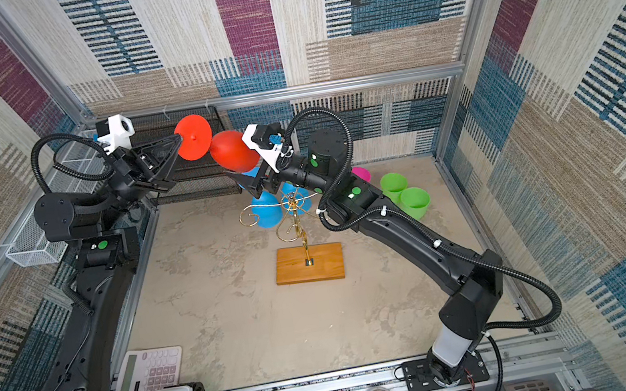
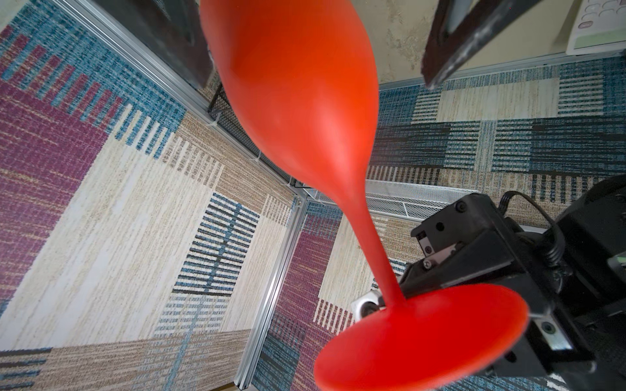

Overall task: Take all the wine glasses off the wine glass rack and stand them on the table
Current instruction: 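Bring the right gripper to the red glass bowl held by the left gripper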

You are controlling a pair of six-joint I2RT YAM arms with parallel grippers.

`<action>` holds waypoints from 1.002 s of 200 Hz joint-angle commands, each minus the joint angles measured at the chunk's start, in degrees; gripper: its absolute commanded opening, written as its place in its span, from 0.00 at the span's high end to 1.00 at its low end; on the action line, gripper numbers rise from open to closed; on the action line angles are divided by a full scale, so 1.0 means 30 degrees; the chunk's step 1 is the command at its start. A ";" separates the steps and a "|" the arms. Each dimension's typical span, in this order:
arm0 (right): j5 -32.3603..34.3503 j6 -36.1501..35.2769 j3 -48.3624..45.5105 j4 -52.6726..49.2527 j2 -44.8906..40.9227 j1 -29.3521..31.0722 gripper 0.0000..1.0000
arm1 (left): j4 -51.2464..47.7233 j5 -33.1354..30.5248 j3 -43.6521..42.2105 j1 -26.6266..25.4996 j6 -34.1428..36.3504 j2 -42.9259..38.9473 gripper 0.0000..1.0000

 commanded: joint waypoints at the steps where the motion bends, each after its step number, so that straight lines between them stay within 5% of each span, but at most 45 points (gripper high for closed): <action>1: 0.0285 0.0302 0.1009 0.0180 0.0788 0.0037 0.01 | 0.1626 -0.0193 -0.0050 -0.0171 -0.0858 0.0157 1.00; 55: 0.1122 0.0580 0.2852 -0.0682 0.2323 0.0037 0.00 | 0.1975 -0.0135 -0.0009 -0.0316 -0.1266 0.0162 1.00; 130: 0.0764 0.1242 0.2660 -0.1265 0.1697 0.0084 0.15 | 0.2182 -0.0053 -0.0035 -0.0294 -0.1391 0.0301 1.00; 161: 0.0990 0.2117 0.2901 -0.1963 0.1304 0.0095 0.19 | 0.2462 -0.0068 -0.0018 -0.0294 -0.1218 0.0384 0.65; 200: 0.2746 0.3213 0.4602 -0.5536 0.0742 0.0086 0.24 | -0.0348 -0.0100 -0.0165 -0.0264 0.3000 -0.0518 0.51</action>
